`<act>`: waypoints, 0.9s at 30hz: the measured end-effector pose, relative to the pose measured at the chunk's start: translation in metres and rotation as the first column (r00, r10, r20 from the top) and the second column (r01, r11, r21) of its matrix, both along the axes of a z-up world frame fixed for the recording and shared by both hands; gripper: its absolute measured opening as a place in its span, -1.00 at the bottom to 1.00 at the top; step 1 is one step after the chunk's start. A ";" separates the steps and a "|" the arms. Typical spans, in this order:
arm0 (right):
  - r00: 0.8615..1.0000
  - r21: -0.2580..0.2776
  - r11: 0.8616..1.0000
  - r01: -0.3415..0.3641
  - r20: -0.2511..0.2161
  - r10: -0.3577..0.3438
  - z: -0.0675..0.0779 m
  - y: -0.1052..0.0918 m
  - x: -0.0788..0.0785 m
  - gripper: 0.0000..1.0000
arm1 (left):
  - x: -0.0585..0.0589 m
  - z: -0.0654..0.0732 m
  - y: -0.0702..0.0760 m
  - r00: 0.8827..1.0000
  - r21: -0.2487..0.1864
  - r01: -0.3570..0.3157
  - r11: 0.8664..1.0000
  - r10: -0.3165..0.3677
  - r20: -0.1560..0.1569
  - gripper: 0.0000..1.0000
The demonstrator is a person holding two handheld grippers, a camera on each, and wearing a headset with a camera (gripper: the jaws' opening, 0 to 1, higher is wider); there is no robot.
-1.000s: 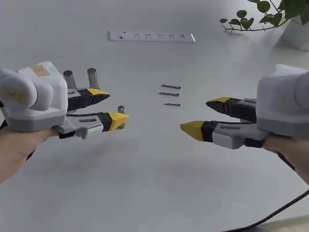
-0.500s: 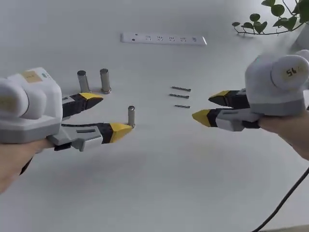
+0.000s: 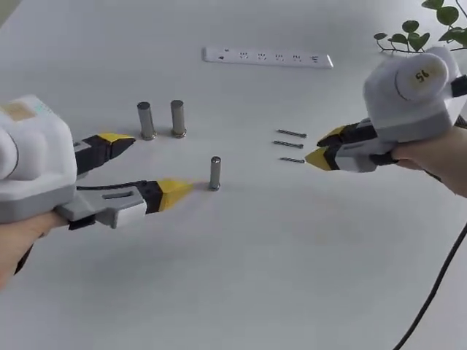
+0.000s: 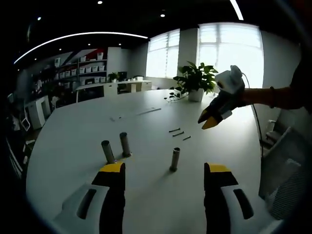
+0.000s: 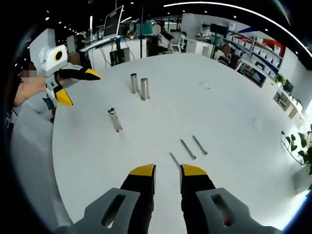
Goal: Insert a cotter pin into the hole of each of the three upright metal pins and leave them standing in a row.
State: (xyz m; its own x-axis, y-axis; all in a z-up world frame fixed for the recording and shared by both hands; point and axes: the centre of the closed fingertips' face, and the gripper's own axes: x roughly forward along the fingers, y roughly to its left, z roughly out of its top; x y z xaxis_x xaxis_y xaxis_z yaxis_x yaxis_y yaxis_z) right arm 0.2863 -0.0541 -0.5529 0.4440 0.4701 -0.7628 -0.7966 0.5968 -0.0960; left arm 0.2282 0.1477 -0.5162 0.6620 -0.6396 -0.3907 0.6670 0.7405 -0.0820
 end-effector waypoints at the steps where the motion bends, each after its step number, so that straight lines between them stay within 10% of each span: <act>1: 1.000 -0.007 1.000 -0.010 -0.002 0.010 -0.002 0.001 0.001 -0.71 | -0.001 -0.001 0.002 1.000 0.005 -0.006 1.000 0.006 -0.001 0.28; 27: 0.977 -0.186 0.963 -0.195 -0.125 0.174 -0.059 0.000 0.022 -0.90 | -0.017 -0.004 0.021 0.999 0.020 -0.050 0.999 0.051 -0.008 0.09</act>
